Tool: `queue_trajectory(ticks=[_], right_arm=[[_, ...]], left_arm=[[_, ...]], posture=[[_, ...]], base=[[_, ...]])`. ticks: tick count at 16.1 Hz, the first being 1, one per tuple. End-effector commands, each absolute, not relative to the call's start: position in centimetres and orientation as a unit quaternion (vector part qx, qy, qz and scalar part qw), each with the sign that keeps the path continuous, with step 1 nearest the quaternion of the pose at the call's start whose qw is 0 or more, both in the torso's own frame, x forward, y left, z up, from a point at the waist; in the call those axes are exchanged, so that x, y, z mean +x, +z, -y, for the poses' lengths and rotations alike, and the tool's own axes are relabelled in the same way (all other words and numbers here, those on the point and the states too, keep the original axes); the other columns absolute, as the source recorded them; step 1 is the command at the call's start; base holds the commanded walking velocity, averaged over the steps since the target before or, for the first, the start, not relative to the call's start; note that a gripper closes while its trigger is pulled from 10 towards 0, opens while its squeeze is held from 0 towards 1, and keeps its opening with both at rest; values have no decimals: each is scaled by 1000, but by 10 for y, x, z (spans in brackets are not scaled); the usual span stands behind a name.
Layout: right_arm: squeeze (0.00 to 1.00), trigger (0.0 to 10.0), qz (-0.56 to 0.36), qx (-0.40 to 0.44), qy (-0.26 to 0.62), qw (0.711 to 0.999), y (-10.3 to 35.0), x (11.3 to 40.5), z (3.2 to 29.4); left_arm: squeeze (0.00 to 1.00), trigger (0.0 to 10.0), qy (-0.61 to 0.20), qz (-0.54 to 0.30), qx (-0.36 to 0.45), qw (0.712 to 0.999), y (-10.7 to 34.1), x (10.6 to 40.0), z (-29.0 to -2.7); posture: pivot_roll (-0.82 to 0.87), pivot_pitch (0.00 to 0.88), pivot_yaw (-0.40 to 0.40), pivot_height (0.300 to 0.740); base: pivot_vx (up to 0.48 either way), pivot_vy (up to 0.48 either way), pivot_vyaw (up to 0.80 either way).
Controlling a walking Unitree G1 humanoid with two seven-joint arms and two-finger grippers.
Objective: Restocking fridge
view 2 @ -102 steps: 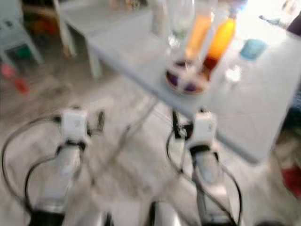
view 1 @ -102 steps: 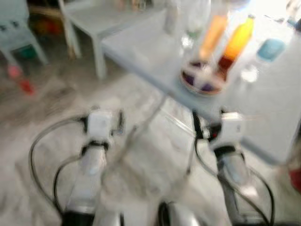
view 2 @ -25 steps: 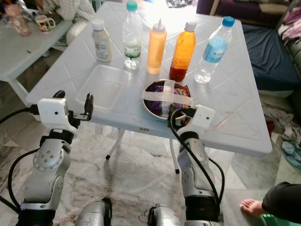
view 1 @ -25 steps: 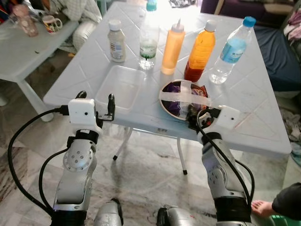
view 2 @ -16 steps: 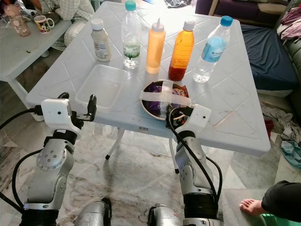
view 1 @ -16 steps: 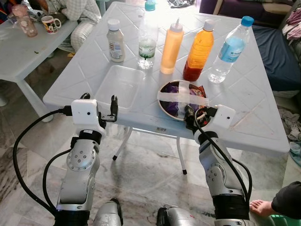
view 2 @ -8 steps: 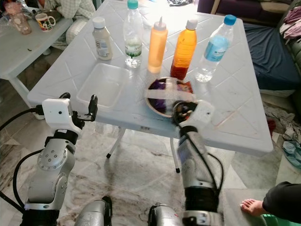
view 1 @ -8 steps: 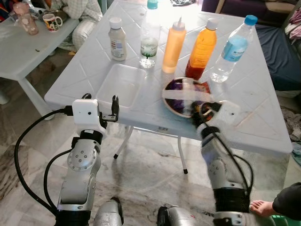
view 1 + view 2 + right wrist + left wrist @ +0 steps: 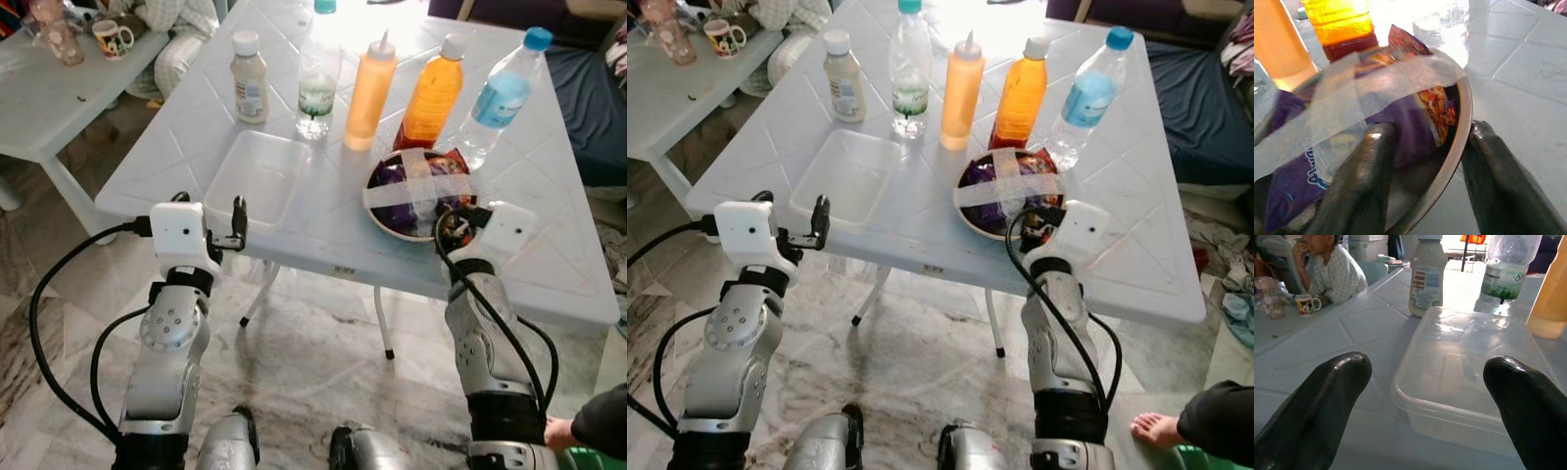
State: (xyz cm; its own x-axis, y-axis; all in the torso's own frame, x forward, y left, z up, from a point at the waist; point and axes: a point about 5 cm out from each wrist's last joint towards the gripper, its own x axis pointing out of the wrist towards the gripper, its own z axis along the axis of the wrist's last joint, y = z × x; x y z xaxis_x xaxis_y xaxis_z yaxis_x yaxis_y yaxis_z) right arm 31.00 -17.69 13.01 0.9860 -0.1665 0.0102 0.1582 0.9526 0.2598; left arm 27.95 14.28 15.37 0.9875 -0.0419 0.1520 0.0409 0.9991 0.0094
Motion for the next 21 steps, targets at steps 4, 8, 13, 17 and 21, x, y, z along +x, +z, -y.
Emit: queue_trajectory(ticks=[4,8,13,17,21], right_arm=[[1000,10000,28,135,-64,988,132,305,173],[1000,10000,18,166,-60,984,129,299,167],[580,10000,44,224,25,973,138,275,150],[0,10000,-66,270,35,960,110,271,144],[0,0,-96,305,17,947,103,277,147]], left_arm=[[0,10000,-25,80,8,996,158,279,-141],[0,10000,-27,84,12,996,160,281,-140],[0,10000,-30,86,14,996,159,280,-138],[0,10000,-34,86,13,996,158,280,-136],[0,10000,-33,86,15,996,158,281,-137]], posture=[[103,192,-25,740],[105,187,-24,740],[96,191,-34,740],[95,188,-38,740],[100,187,-43,740]], base=[[0,0,0],[0,0,0],[0,0,0],[0,0,0],[0,0,0]])
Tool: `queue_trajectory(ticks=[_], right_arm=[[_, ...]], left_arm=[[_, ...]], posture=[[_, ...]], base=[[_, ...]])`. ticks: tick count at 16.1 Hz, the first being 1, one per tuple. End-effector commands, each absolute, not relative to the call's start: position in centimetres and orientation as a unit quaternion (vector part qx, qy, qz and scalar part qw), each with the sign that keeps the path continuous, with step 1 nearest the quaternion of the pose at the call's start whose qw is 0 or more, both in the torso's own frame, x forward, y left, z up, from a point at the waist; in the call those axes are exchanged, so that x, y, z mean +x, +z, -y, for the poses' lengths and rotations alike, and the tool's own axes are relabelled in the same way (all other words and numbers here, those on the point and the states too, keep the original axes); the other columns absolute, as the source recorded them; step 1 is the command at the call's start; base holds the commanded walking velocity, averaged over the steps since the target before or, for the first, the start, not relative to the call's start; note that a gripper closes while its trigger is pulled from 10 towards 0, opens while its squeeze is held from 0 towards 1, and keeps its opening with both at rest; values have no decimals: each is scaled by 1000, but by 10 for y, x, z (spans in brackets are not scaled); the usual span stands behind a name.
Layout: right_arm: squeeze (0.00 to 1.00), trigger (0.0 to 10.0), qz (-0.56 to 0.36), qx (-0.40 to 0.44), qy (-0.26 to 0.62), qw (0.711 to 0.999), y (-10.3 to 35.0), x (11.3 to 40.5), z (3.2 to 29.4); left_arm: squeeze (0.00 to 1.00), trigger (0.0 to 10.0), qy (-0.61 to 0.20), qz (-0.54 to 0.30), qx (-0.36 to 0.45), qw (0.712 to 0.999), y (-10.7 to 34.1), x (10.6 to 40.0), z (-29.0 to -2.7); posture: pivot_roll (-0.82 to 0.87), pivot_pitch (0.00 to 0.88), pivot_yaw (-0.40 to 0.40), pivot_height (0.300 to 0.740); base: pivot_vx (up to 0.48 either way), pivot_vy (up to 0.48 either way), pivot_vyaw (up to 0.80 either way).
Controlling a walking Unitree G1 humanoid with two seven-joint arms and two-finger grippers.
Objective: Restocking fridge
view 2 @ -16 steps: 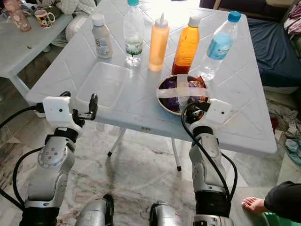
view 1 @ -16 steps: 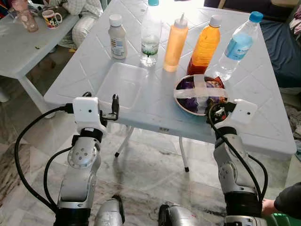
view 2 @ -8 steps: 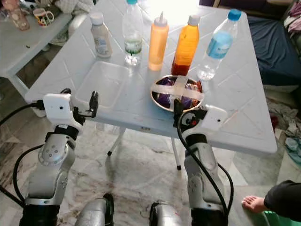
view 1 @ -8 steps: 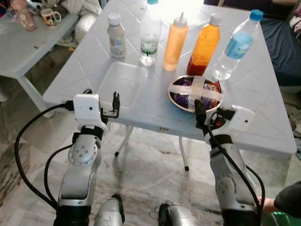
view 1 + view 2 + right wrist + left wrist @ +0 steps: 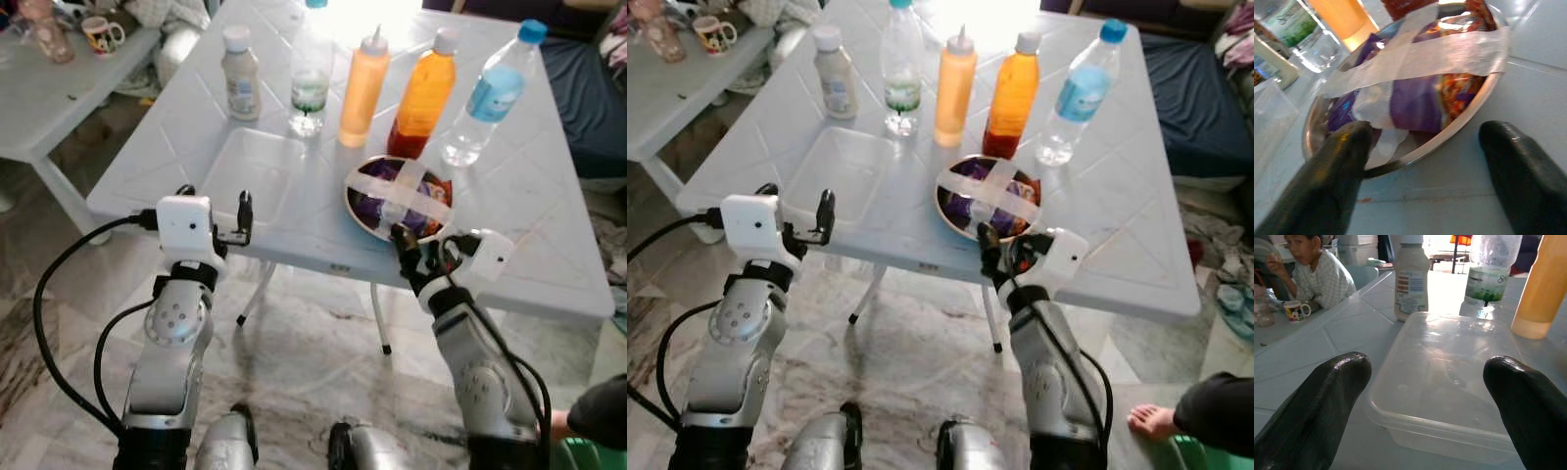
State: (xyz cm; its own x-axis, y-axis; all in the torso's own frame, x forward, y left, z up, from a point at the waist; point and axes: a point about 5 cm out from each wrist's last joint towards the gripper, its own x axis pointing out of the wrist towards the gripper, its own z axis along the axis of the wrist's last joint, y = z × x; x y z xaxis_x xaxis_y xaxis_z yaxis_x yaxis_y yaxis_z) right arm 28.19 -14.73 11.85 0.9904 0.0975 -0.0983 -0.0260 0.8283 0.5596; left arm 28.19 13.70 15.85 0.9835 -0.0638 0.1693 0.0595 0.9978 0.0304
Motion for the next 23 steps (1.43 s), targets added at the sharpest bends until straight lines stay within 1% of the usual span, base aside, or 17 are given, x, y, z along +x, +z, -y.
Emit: queue_trajectory(ticks=[1,3,4,6,9,10,14,18,19,20,21,22,23], right_arm=[[0,0,-110,297,13,948,101,281,149],[0,0,-110,314,2,943,105,287,152],[0,0,-120,306,-10,945,104,288,156],[0,0,-136,300,-47,943,101,291,171],[0,0,-153,271,-73,947,97,293,187],[0,0,-148,257,-82,951,101,296,197],[0,0,-117,216,-99,964,115,306,214],[0,0,-80,209,-115,968,128,311,215],[0,392,-78,195,-108,972,130,311,213],[0,7647,-48,173,-100,979,138,312,214],[396,10000,-19,139,-87,986,147,313,215],[1000,10000,11,107,-71,992,156,313,214],[1000,10000,26,103,-68,992,161,312,211]], left_arm=[[0,10000,-32,86,15,996,158,280,-136],[0,10000,-32,86,14,996,158,280,-135],[0,10000,-32,86,14,996,158,279,-135],[0,10000,-33,85,13,996,158,280,-135],[0,10000,-37,85,14,996,159,281,-134],[0,10000,-38,86,14,995,159,282,-133],[0,10000,-38,86,14,995,159,282,-133],[0,10000,-35,86,15,996,159,282,-135],[0,10000,-35,86,15,996,159,282,-134],[0,10000,-35,87,15,995,159,282,-134],[0,10000,-35,87,14,995,160,283,-134],[0,10000,-35,87,14,995,159,283,-134],[0,10000,-36,88,13,995,160,283,-134]], posture=[[100,187,-43,740],[107,190,-41,740],[106,191,-39,740],[105,192,-35,740],[99,190,-29,740],[97,191,-28,740],[101,192,-29,740],[101,193,-28,740],[100,193,-28,740],[100,193,-28,740],[98,192,-27,740],[95,192,-25,740],[95,192,-25,740]], base=[[0,0,0],[0,0,0],[0,0,0],[0,0,0],[0,0,0],[0,0,0],[0,0,0],[0,0,0],[0,0,0],[0,0,0],[0,0,0],[0,0,0],[0,0,0]])
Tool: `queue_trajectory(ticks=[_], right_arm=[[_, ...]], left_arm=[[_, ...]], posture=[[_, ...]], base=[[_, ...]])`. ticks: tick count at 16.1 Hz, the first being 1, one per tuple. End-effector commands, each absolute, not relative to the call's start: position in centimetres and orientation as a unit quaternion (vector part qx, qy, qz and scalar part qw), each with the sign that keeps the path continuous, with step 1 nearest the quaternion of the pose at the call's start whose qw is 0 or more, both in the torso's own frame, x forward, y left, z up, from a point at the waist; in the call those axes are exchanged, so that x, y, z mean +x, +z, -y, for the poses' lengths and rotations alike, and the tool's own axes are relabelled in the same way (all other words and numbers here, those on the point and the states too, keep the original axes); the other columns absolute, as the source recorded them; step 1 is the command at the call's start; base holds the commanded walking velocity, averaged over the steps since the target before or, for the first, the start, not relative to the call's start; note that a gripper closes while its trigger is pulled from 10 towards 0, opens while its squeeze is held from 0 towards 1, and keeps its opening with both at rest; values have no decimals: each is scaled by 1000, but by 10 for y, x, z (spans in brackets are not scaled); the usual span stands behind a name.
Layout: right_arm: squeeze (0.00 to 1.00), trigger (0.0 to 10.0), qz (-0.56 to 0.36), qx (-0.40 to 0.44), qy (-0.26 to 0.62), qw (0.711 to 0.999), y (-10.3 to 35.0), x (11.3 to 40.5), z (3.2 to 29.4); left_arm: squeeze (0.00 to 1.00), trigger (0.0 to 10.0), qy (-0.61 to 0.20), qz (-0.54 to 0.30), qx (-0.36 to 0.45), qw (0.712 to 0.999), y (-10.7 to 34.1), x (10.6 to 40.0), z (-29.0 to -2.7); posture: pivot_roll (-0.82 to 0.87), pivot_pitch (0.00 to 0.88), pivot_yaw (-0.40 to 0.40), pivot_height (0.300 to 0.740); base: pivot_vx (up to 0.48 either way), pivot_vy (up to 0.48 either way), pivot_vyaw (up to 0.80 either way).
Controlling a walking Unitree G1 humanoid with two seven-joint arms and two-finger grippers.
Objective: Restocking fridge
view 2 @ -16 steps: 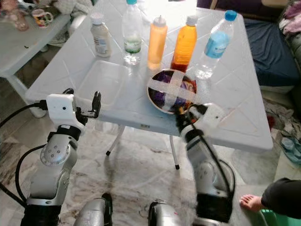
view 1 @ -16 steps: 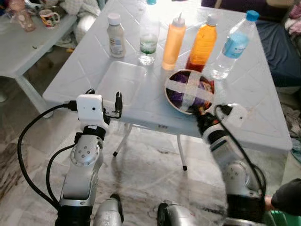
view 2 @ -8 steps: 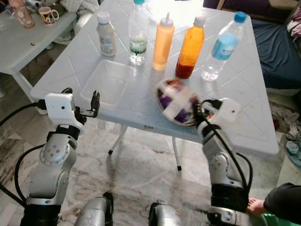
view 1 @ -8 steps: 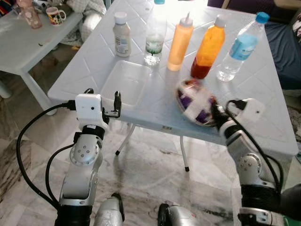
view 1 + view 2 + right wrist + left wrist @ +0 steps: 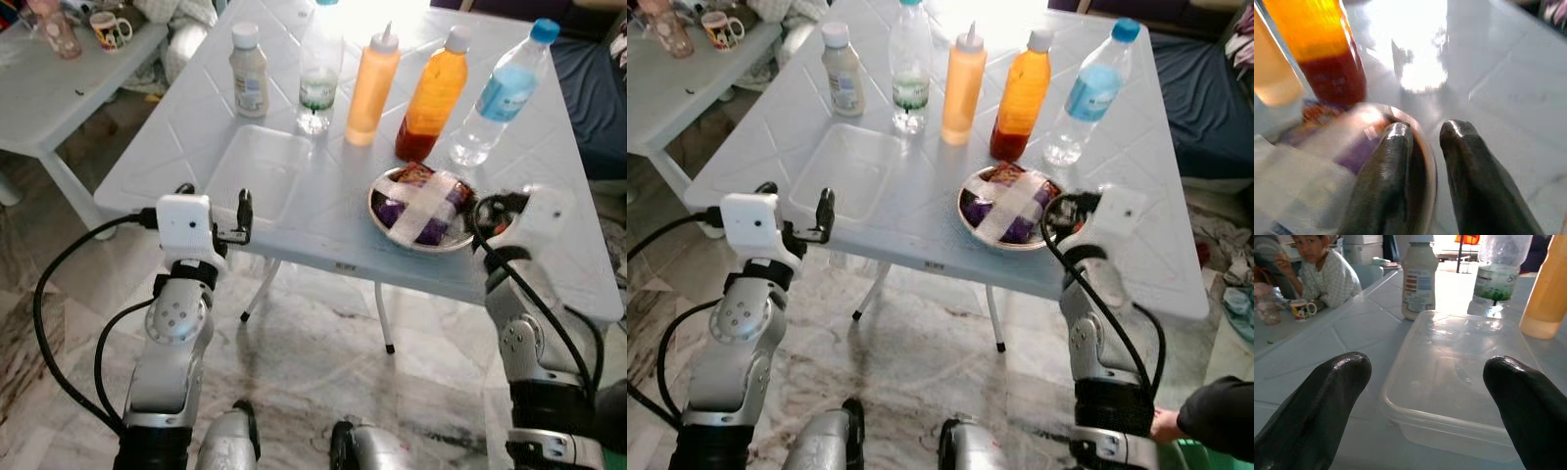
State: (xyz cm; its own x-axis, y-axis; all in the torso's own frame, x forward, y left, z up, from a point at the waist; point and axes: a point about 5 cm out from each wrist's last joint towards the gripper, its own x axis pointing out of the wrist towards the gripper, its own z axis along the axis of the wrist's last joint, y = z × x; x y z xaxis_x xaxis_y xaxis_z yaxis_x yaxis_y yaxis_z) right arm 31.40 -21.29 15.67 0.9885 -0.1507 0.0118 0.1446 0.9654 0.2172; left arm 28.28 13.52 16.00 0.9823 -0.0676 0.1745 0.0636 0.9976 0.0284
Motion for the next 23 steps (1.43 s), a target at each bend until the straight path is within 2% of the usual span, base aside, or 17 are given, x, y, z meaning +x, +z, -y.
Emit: queue_trajectory(ticks=[1,4,7,9,11,14,15,16,19,23], right_arm=[[1000,10000,41,103,-70,991,164,310,209],[1000,10000,78,63,-38,994,168,303,193],[1000,10000,72,95,-37,992,165,296,185],[1000,10000,57,129,-57,988,159,281,181],[1000,10000,42,124,-56,990,147,262,177],[1000,10000,31,120,-74,990,142,256,183],[220,10000,16,141,-97,985,136,256,189],[0,10000,14,139,-103,985,135,256,192],[0,10000,12,134,-122,983,132,262,205],[0,10000,-37,151,-107,982,118,276,205]], left_arm=[[0,10000,-36,88,13,995,160,283,-134],[0,10000,-35,88,11,995,159,284,-133],[0,10000,-37,88,11,995,159,284,-133],[0,10000,-35,89,11,995,160,284,-134],[0,10000,-36,89,9,995,159,284,-133],[0,10000,-39,88,6,995,159,284,-131],[0,10000,-40,88,6,995,159,285,-130],[0,10000,-40,89,5,995,159,285,-130],[0,10000,-38,88,6,995,159,284,-131],[0,10000,-37,90,6,995,160,285,-132]], posture=[[95,192,-25,740],[93,191,-29,740],[91,188,-31,740],[88,188,-33,740],[86,189,-34,740],[74,190,-32,740],[73,188,-33,740],[73,188,-33,740],[80,191,-34,740],[85,195,-35,740]], base=[[0,0,0],[0,0,0],[0,0,0],[0,0,0],[0,0,0],[0,0,0],[0,0,0],[0,0,0],[0,0,0],[0,0,0]])
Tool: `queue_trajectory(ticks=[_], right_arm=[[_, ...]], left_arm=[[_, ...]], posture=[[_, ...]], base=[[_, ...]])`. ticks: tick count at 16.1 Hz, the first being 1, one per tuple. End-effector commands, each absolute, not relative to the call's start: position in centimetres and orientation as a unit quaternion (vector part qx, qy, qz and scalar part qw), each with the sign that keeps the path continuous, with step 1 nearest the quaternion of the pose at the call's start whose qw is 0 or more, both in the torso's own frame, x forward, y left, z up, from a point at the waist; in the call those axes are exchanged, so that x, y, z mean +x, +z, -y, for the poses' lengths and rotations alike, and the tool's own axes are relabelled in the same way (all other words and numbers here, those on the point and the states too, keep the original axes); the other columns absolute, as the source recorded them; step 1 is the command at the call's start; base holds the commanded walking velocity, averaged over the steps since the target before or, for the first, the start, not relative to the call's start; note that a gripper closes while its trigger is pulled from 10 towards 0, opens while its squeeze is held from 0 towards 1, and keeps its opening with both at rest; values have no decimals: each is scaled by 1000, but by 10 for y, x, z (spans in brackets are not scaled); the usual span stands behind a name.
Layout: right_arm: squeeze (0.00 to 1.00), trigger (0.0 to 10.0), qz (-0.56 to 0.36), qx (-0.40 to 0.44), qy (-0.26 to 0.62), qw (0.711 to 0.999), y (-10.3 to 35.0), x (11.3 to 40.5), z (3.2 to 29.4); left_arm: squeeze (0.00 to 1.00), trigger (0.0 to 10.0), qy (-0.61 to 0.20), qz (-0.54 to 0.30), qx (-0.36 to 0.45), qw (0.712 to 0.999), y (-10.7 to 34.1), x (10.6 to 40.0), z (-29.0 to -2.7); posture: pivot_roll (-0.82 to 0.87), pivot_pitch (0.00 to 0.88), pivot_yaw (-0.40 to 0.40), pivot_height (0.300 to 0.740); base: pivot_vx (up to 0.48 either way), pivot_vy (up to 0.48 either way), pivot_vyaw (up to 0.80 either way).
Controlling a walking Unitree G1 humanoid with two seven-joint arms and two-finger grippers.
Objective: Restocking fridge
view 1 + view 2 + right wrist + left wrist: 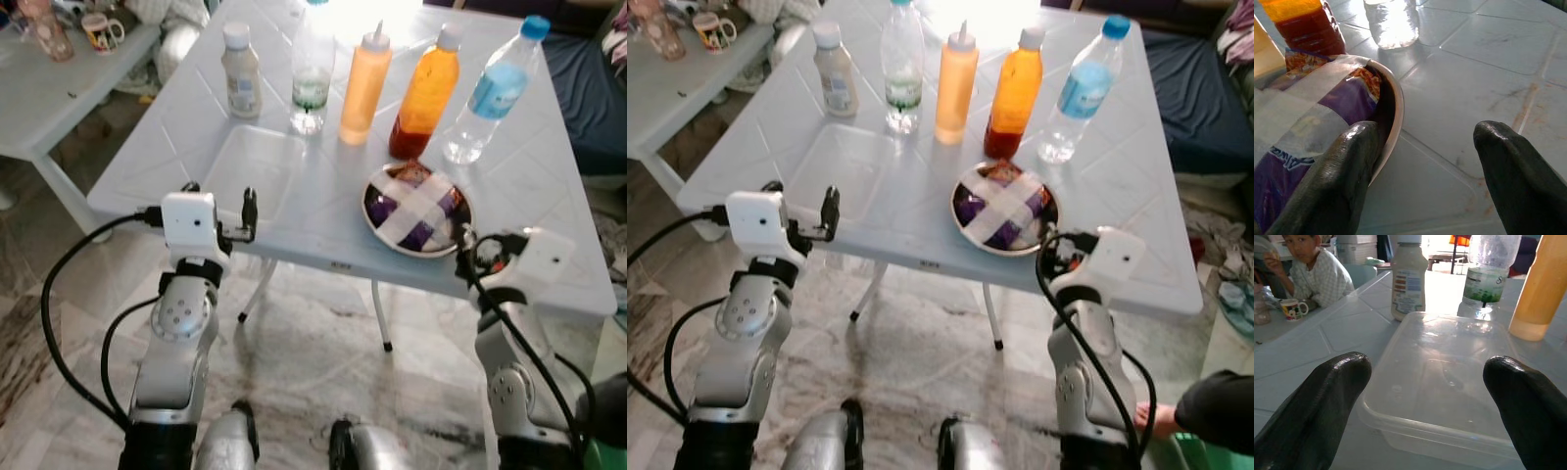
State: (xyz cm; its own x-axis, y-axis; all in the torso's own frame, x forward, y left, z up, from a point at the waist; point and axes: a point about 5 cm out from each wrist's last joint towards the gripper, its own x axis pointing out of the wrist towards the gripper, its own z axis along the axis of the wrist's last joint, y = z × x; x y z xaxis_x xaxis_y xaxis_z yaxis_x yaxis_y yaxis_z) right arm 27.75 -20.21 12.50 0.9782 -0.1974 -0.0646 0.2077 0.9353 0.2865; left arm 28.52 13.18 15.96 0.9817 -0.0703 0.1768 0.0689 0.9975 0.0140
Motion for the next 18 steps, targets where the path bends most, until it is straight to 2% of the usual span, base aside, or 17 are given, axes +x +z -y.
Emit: queue_trajectory(ticks=[1,2,3,4,6,7,8,9,10,11,12,18], right_arm=[[0,10000,-37,152,-100,983,118,278,204],[0,4039,-55,157,-99,981,113,280,202],[0,1569,-60,164,-100,980,111,281,202],[0,0,-61,167,-95,979,112,283,200],[0,0,-57,159,-87,982,114,287,199],[0,588,-48,152,-82,984,118,289,200],[0,2863,-40,147,-78,985,121,291,200],[0,4157,-32,156,-73,984,125,293,200],[0,10000,-28,154,-72,985,128,295,201],[0,10000,-24,156,-69,985,130,296,201],[1000,10000,-20,162,-59,985,131,297,201],[984,10000,-53,152,-57,985,120,299,204]], left_arm=[[0,10000,-38,90,6,995,160,284,-132],[0,10000,-36,90,7,995,159,284,-133],[0,10000,-36,89,7,995,159,284,-133],[0,10000,-35,89,7,995,159,283,-133],[0,10000,-34,90,8,995,159,283,-134],[0,10000,-33,90,9,995,159,282,-134],[0,10000,-33,89,9,995,159,282,-134],[0,10000,-34,89,9,995,159,282,-134],[0,10000,-34,89,10,995,159,282,-134],[0,10000,-35,89,10,995,159,282,-134],[0,10000,-36,89,9,995,159,282,-133],[0,10000,-32,87,8,996,159,282,-134]], posture=[[86,196,-36,740],[86,197,-35,740],[86,197,-35,740],[94,201,-38,740],[95,202,-38,740],[95,202,-38,740],[96,201,-39,740],[96,201,-39,740],[95,200,-40,740],[93,200,-39,740],[94,199,-41,740],[100,201,-42,740]], base=[[0,0,0],[0,0,0],[0,0,0],[0,0,0],[0,0,0],[0,0,0],[0,0,0],[0,0,0],[0,0,0],[0,0,0],[0,0,0],[0,0,0]])
